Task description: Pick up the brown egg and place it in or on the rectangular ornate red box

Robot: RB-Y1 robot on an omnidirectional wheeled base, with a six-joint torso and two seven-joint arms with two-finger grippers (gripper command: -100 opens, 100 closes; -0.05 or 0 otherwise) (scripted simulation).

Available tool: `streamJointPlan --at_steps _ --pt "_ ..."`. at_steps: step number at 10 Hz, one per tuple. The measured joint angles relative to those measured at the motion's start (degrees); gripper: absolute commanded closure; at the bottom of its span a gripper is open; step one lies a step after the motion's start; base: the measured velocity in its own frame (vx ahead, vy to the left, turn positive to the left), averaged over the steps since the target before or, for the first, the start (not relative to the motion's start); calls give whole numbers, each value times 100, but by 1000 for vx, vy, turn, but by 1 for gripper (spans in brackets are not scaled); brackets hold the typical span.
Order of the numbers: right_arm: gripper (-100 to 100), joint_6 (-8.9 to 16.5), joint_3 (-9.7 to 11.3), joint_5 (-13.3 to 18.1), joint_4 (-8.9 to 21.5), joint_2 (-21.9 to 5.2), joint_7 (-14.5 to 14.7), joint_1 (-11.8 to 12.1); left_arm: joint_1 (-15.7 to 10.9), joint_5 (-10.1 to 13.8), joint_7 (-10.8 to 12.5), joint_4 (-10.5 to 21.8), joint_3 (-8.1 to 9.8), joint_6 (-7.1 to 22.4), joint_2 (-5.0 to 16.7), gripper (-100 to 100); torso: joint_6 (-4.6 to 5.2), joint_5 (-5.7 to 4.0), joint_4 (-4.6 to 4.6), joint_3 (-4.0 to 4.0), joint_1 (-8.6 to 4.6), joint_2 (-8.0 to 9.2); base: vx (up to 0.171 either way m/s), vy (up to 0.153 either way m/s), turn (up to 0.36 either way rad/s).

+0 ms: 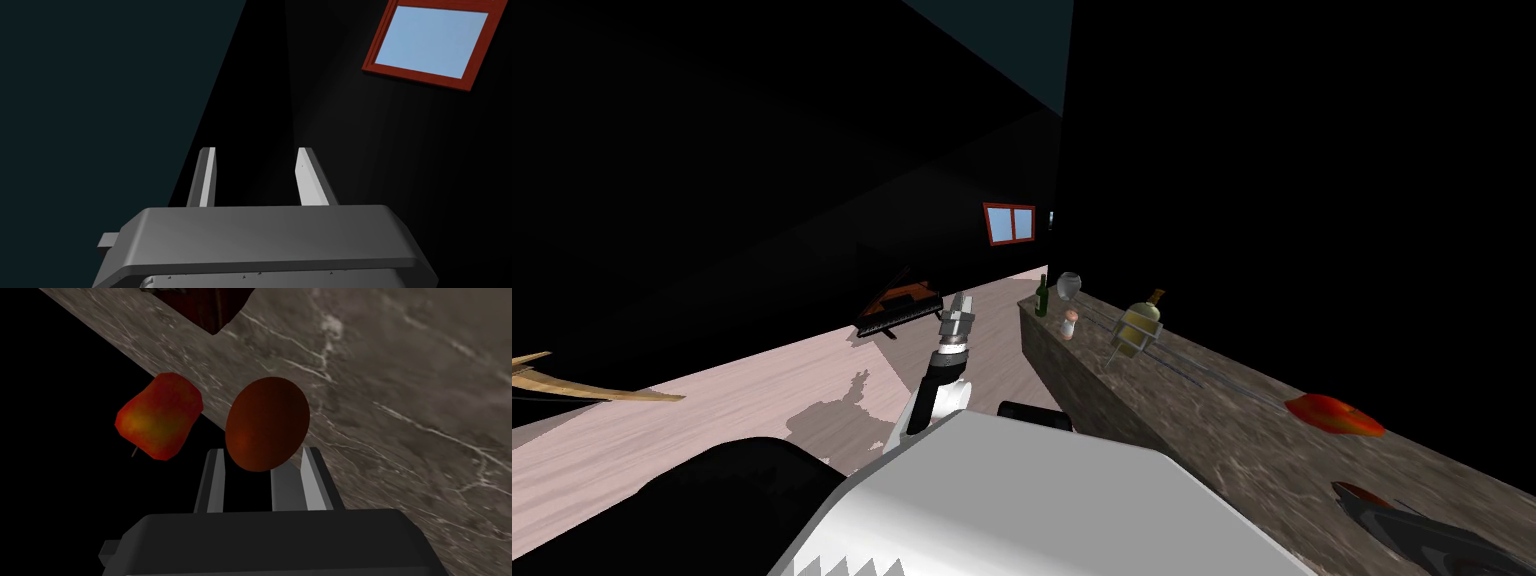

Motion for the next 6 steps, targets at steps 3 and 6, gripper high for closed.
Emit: streamJointPlan --at_steps 3,6 --pt "100 -11 -198 15 -32 -181 -69 -111 -1 0 0 0 0 0 0 0 -2 7 3 8 15 14 -68 32 45" --pt "100 181 -500 -9 -497 -457 -256 -9 -2 0 0 0 -1 0 -1 0 -11 18 11 26 43 44 -169 67 97"
